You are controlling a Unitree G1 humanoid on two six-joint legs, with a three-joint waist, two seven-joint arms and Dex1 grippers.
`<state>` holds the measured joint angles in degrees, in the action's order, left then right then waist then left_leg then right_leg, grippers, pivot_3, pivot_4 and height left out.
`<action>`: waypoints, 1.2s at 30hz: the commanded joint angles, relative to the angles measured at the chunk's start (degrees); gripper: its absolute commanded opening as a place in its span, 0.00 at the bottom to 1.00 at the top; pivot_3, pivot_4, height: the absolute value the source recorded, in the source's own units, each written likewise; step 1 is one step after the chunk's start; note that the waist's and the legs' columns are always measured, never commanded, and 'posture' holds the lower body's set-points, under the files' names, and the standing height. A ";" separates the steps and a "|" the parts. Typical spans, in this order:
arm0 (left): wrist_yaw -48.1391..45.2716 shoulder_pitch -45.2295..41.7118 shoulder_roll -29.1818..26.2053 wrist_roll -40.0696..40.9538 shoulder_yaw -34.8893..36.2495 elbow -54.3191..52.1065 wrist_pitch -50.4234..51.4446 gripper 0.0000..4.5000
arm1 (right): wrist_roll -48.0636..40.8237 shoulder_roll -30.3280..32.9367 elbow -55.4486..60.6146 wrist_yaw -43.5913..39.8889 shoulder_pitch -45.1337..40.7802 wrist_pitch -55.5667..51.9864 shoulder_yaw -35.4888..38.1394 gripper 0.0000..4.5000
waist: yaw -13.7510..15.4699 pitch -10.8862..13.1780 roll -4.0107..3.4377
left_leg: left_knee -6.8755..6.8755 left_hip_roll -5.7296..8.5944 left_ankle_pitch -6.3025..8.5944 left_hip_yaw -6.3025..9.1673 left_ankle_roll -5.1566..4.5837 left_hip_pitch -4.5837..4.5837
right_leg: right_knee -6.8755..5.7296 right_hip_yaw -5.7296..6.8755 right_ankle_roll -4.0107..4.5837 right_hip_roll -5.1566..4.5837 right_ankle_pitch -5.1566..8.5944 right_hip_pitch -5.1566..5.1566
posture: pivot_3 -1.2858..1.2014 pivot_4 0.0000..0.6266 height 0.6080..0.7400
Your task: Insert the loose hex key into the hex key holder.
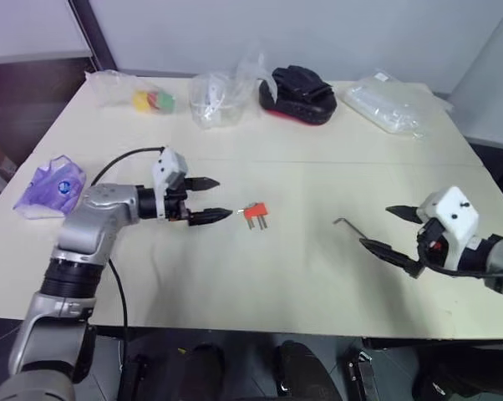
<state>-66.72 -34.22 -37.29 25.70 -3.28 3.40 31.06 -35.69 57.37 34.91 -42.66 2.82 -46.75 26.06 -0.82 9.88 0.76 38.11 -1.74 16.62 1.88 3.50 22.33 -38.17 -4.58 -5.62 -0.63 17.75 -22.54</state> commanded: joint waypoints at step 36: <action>4.22 -1.40 1.81 -0.72 1.12 -0.15 -0.34 0.99 | 9.13 -10.55 -5.37 6.90 -15.26 6.57 -19.72 1.00 | -0.43 0.02 0.05 | 0.02 -0.03 0.00 -0.03 0.00 0.02 | -0.05 -0.03 0.00 0.01 0.00 -0.09 | 0.52 0.24 1.00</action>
<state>-62.86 -35.38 -35.33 25.09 -3.38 4.13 31.90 -28.09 47.76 29.95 -37.04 -11.07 -41.81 8.66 -1.25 9.90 0.81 38.13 -1.77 16.62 1.85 3.50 22.36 -38.24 -4.61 -5.61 -0.62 17.74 -22.65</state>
